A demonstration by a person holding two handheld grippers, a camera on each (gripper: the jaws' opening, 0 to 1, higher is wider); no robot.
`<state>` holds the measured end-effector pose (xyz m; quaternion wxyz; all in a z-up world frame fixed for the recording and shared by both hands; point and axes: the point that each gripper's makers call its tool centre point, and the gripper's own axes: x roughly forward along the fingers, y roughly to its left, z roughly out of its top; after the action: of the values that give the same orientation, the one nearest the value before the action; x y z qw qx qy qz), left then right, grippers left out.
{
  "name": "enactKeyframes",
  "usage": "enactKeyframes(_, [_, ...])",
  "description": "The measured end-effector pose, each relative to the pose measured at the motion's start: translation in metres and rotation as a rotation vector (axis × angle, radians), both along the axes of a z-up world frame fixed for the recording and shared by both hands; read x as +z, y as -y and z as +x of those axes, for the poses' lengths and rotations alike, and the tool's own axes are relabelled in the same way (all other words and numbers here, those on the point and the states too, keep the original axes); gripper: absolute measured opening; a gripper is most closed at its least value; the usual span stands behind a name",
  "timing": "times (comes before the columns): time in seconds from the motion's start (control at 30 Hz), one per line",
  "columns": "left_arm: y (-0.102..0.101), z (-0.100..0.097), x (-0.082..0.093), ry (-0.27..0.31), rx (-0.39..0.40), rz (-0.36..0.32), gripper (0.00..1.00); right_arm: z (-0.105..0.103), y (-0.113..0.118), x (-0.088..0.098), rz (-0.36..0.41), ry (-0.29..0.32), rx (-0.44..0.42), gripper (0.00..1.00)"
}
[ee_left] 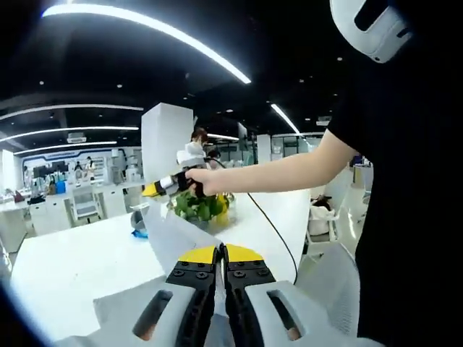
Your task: Fold the towel on the table until its edges align and the towel forms a compact rectangular stack.
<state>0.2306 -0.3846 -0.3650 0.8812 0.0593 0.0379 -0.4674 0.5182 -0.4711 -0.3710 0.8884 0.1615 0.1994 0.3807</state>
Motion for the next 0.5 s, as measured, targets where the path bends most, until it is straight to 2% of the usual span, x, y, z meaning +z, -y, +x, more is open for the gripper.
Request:
enactKeyframes(0.13, [-0.011, -0.002, -0.023, -0.018, 0.005, 0.092, 0.02, -0.004, -0.011, -0.014, -0.020, -0.029, 0.024, 0.00])
enactKeyframes(0.27, [-0.018, -0.003, -0.043, -0.044, 0.000, 0.147, 0.02, -0.004, -0.019, -0.028, -0.024, -0.067, 0.044, 0.00])
enactKeyframes(0.5, [-0.029, 0.000, -0.058, -0.080, 0.023, 0.157, 0.02, 0.010, -0.029, -0.039, -0.028, -0.090, 0.054, 0.00])
